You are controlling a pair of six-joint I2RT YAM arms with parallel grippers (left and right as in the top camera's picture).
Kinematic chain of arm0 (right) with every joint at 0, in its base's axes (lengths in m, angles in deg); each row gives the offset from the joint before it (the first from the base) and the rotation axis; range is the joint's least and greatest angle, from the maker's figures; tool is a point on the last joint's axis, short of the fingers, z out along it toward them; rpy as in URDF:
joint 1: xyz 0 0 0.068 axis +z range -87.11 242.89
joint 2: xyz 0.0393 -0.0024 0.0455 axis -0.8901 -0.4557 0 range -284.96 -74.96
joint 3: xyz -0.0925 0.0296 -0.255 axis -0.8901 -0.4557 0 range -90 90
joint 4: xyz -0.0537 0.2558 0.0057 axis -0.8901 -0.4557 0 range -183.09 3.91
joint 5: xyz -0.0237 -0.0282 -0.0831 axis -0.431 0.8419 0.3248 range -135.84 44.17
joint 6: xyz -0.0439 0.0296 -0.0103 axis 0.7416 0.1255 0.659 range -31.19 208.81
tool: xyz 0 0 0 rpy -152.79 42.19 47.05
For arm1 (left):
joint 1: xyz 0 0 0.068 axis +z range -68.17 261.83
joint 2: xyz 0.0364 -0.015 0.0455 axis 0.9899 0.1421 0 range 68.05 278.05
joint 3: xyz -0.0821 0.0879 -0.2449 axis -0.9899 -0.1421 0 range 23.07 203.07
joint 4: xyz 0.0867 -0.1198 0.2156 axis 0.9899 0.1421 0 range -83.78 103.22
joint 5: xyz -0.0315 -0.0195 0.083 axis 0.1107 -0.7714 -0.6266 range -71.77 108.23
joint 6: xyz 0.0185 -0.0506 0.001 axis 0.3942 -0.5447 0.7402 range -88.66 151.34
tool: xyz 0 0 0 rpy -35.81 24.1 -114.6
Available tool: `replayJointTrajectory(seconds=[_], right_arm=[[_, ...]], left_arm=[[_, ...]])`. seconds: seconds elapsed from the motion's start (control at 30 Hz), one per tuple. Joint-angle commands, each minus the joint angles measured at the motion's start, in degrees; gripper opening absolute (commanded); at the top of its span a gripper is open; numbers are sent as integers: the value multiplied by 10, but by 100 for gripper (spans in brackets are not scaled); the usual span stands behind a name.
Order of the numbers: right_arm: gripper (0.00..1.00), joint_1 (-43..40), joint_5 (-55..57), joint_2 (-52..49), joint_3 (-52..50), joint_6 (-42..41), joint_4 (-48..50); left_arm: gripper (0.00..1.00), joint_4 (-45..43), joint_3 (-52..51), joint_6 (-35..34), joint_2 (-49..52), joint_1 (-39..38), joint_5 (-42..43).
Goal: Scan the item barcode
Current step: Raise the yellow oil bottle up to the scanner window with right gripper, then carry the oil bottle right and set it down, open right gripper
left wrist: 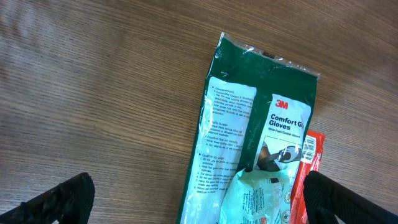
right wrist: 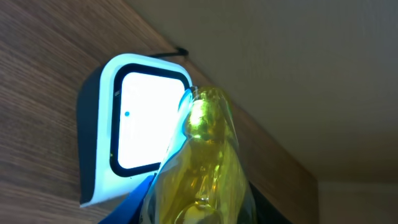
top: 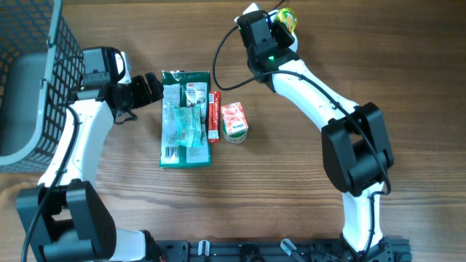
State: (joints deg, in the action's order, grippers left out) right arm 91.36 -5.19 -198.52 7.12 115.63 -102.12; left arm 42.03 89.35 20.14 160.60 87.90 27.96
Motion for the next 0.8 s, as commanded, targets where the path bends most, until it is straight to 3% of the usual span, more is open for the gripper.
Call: replayJointTrajectory(seconds=[0.0, 0.17, 0.3, 0.43, 0.53, 0.77], right_arm=[[4, 3, -4, 55, -1, -28, -38], [7, -18, -119, 188, -1, -173, -214], [11, -99, -240, 274, -1, -336, -401], [11, -201, -387, 278, -5, -351, -507], [12, -274, -416, 278, -51, -379, -524], [16, -354, -409, 278, -185, -388, -459]], left_arm=[[100, -2, 7, 5, -6, 5, -4], [100, -2, 7, 5, -6, 5, -4], [100, -2, 7, 5, -6, 5, -4], [100, -2, 7, 5, -6, 5, -4], [100, -2, 7, 5, -6, 5, -4], [100, -2, 7, 5, -6, 5, -4]])
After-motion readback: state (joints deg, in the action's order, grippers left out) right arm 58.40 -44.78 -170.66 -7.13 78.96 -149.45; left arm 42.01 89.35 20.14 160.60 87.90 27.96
